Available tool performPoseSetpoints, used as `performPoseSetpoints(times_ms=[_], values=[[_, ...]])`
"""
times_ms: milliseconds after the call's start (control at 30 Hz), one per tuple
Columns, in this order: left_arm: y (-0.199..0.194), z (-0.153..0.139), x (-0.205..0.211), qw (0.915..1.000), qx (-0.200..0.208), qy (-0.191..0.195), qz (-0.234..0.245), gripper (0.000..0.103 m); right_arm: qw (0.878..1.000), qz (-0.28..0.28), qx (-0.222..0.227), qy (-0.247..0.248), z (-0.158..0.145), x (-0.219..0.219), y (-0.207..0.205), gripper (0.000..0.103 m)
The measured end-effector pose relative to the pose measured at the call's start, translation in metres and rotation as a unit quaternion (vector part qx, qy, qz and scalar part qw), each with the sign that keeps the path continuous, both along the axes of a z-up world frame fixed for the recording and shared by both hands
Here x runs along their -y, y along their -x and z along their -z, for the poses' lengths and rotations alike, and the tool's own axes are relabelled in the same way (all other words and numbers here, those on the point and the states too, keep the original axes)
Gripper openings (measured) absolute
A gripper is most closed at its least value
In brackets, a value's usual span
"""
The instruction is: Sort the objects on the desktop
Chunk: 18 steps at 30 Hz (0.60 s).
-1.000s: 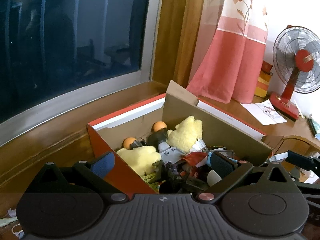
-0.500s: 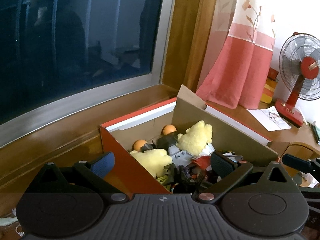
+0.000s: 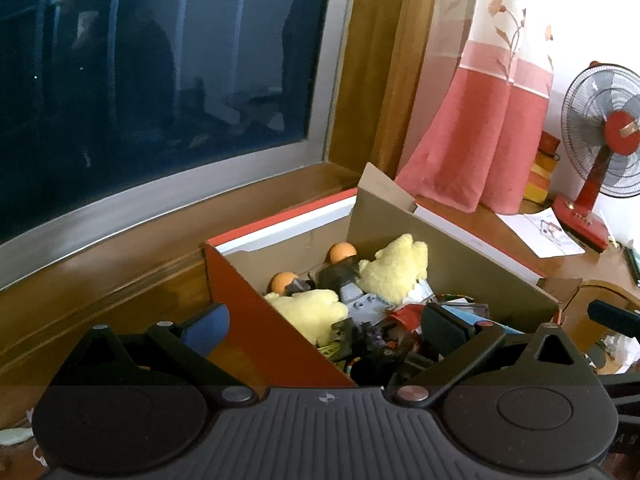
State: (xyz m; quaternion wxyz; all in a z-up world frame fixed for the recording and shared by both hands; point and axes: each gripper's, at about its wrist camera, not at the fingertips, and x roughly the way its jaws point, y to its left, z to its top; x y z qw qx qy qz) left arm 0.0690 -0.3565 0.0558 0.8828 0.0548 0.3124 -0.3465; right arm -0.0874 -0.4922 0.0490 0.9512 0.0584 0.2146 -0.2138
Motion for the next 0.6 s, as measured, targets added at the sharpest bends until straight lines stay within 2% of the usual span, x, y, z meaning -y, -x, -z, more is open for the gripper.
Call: performPoseSetpoints(times_ms=[267, 600], values=[[-0.001, 0.002, -0.027, 0.9994, -0.003, -0.006, -0.034, 0.103, 0.999, -0.038, -0.002, -0.006, 0.001, -0.017, -0.013, 0.103], [-0.003, 0.002, -0.086, 0.9948, -0.008, -0.014, -0.1, 0.103, 0.994, -0.105, 0.0, -0.014, 0.0, -0.059, -0.039, 0.103]])
